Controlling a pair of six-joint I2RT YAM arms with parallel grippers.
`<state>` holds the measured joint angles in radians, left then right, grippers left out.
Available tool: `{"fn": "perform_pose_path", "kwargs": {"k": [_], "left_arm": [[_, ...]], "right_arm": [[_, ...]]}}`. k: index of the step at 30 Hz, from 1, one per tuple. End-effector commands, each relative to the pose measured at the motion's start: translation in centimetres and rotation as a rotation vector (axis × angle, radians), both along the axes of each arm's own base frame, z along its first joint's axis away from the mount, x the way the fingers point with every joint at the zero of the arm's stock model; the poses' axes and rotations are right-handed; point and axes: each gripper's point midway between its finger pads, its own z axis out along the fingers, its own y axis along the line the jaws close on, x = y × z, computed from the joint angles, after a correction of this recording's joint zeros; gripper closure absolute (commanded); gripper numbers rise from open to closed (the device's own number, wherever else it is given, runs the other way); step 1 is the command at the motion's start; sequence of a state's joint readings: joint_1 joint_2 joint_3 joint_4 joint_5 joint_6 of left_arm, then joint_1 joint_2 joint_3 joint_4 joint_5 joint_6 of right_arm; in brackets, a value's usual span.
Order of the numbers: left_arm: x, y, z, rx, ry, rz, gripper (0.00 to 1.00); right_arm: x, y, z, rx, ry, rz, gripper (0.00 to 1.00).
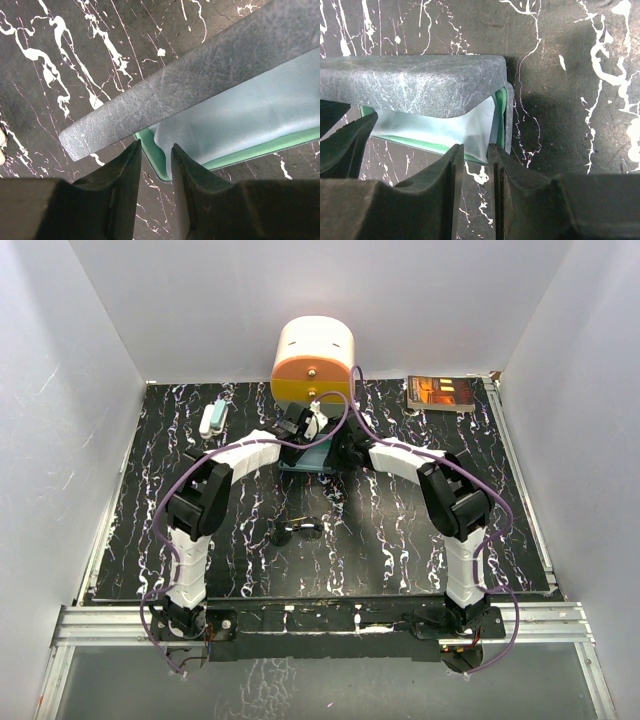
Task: Organize the sunglasses
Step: Place the glasses cleaning cloth in the sunglasses case.
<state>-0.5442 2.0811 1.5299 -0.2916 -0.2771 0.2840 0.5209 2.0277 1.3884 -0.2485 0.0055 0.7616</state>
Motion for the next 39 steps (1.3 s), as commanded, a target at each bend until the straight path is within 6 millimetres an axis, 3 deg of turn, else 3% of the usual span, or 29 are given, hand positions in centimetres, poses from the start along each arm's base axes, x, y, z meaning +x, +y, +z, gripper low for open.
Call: {"fn": "perform_pose_path", "kwargs": {"k": [1,5,15,22,24,30,32,34,36,39], "left_arm": [[0.3,-0.1,4.6,-0.068,-0.077,0.01,0.71],[0.1,-0.1,4.4,-0.073,-0.071,0.011,0.71],[-0.1,-0.1,4.3,-0.078,-0.066,0.011,0.71],[-0.4,0.2,3.8,-0.07,-0.06,0.024,0.72],[-0.4,0.2,4.5,-0.083,-0.074,0.024,0.73],[-1.6,-0.5,9.4,-0.162,-0.096,-0.019,0.71],[-2.5,0.0,11.2,-0.167,-0.111,-0.03,0.69],[-3.7,0.5,12.5,-0.173,-0.109,-0.039,0.65],[-5.2,1.2,13.0,-0.18,-0.09,-0.043,0.62],[-8.0,2.4,12.2,-0.195,-0.038,-0.059,0.55]], "right_arm": [[1.7,0.7,3.8,0.05,-0.107,-0.014,0.64],[1.7,0.3,3.8,0.036,-0.11,-0.03,0.56],[1.6,-0.8,5.0,0.021,-0.142,-0.083,0.52],[1.1,-1.4,4.4,0.014,-0.136,-0.096,0.45],[0.8,-1.5,4.6,0.013,-0.136,-0.094,0.47],[-0.9,-2.8,7.7,0.004,-0.188,-0.067,0.76],[-2.0,-3.1,9.7,0.012,-0.21,-0.039,0.76],[-3.4,-3.1,10.1,0.019,-0.202,0.009,0.71],[-4.9,-3.1,9.9,0.032,-0.18,0.051,0.65],[-7.4,-2.5,9.1,0.052,-0.15,0.115,0.59]]}}
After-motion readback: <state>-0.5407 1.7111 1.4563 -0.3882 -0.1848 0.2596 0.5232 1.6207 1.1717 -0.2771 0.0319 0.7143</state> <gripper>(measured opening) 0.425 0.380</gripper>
